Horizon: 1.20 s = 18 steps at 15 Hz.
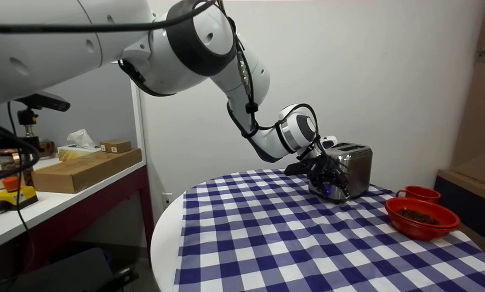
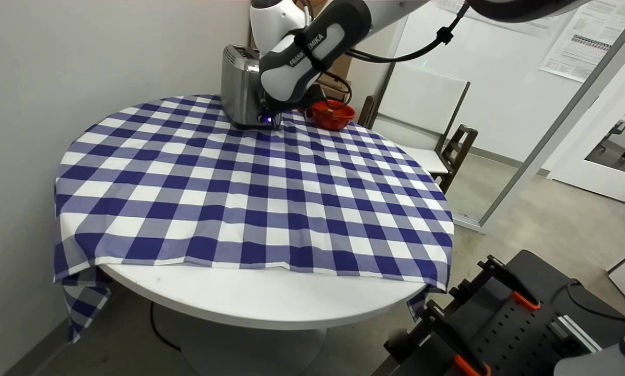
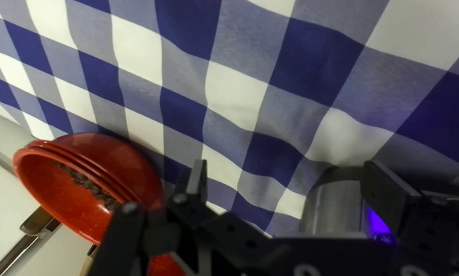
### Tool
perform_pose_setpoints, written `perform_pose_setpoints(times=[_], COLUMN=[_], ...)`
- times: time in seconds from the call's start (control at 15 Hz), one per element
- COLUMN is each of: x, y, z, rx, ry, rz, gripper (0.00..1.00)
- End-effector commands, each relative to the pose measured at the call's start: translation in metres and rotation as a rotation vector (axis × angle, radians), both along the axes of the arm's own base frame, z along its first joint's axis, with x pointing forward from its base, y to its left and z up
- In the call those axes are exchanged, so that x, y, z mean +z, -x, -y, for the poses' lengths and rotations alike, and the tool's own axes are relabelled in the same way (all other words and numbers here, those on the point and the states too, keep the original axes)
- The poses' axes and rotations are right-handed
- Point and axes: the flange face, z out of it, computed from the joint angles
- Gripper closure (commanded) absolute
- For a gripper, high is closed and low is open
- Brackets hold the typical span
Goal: Press the button on the toaster
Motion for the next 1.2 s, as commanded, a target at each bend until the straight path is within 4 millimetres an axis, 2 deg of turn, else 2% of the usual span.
perform_pose_setpoints(times=[0.0, 0.53, 1.13], x=[0.002, 0.009, 0.007], y=[-0.01, -0.011, -0.011], z=[0.0, -0.003, -0.01], rx=[-0.003, 0.012, 0.033], ry=[0.0, -0.023, -0.075], rz=[0.055, 0.064, 0.03], gripper=[0.0, 0.0, 0.0])
